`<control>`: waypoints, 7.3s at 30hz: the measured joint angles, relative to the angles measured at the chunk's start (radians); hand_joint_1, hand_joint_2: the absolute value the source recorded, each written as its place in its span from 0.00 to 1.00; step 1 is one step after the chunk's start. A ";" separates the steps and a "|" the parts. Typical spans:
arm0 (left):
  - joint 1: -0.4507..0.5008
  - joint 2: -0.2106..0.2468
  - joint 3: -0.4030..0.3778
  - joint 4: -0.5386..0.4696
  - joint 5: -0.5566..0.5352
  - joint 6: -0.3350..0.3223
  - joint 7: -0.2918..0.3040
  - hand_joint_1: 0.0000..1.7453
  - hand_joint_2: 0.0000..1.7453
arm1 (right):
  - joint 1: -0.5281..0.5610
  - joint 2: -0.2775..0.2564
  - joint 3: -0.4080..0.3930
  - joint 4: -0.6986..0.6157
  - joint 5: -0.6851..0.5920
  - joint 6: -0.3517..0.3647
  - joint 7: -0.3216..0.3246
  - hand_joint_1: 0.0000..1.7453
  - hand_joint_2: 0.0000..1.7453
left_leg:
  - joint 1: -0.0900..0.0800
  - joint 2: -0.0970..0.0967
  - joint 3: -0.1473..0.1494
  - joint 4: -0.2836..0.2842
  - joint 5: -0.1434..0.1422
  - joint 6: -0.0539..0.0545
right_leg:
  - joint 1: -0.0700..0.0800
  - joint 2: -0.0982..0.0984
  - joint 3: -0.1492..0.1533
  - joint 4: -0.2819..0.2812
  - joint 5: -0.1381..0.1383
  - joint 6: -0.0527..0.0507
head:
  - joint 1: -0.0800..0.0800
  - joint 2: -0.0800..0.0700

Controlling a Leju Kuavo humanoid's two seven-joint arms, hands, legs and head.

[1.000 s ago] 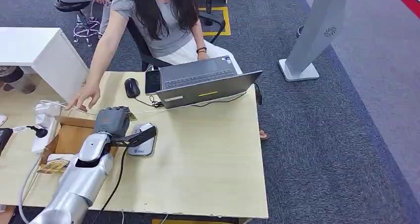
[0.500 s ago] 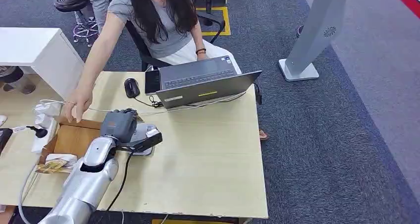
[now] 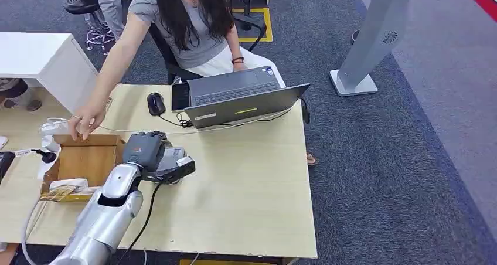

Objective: Pass the card to the sensor for recognition and then transmit it.

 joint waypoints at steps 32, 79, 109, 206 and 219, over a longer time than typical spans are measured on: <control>-0.035 0.002 0.000 0.087 0.011 -0.028 0.019 1.00 1.00 | 0.000 0.005 -0.020 0.000 0.010 0.001 0.000 0.00 0.00 | 0.000 0.000 0.000 0.000 0.000 0.000 | 0.000 0.000 0.001 0.000 0.000 0.000 | 0.000 0.000; -0.490 0.139 0.085 0.269 -0.060 0.257 0.010 0.00 1.00 | -0.002 0.005 -0.047 0.000 0.051 0.014 0.009 0.00 0.00 | 0.001 -0.002 -0.001 0.000 0.003 -0.001 | 0.001 -0.002 0.000 0.002 0.002 -0.001 | 0.000 0.000; 0.822 0.158 0.097 -0.864 0.086 0.408 -0.083 0.00 1.00 | 0.019 0.031 -0.207 0.000 -0.051 -0.084 0.009 0.00 0.00 | 0.000 0.006 -0.001 -0.001 -0.005 0.000 | 0.000 0.004 -0.003 0.001 -0.005 -0.001 | 0.000 0.000; 0.474 0.160 0.335 -0.425 0.123 -0.029 -0.022 0.00 1.00 | 0.016 0.030 -0.242 0.000 0.032 -0.018 0.006 0.00 0.00 | 0.002 -0.003 0.001 -0.001 -0.001 -0.002 | 0.001 -0.003 0.001 0.001 -0.003 -0.002 | 0.000 0.000; 0.473 0.185 0.335 -0.459 0.146 -0.052 -0.021 0.00 1.00 | 0.016 0.029 -0.243 0.000 0.034 -0.018 -0.008 0.00 0.00 | 0.002 -0.003 0.001 -0.001 -0.001 -0.002 | 0.001 -0.003 0.001 0.001 -0.003 -0.002 | 0.000 0.000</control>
